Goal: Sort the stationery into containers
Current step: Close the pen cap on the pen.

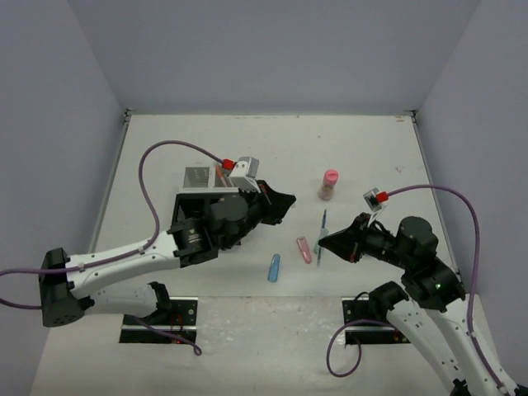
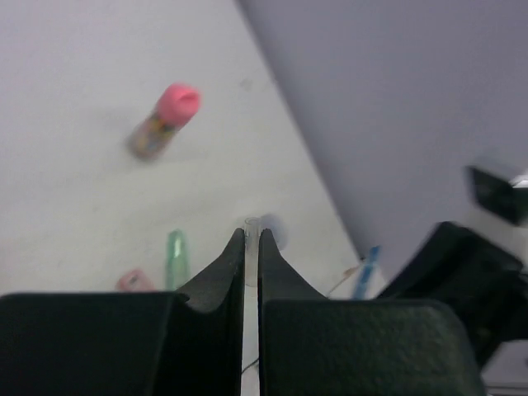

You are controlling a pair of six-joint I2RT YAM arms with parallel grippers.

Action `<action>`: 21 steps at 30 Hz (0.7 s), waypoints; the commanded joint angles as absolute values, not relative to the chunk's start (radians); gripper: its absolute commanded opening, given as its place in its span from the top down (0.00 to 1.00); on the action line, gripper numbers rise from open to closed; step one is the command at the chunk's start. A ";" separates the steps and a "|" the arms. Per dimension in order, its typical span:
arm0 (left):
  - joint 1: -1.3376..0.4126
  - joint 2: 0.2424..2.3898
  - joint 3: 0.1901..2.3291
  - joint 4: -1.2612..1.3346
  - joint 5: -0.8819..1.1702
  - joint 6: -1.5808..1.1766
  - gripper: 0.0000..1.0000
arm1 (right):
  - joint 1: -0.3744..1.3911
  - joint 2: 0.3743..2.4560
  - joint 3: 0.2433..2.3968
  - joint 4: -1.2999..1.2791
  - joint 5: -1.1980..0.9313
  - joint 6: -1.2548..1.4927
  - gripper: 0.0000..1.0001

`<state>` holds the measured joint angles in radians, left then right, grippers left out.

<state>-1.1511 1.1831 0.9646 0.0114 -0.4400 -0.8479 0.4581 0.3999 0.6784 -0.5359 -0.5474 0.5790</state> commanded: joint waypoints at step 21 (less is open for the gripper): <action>-1.157 1.114 0.773 0.773 0.023 -0.672 1.00 | 0.517 0.405 0.551 -0.048 -0.911 0.749 1.00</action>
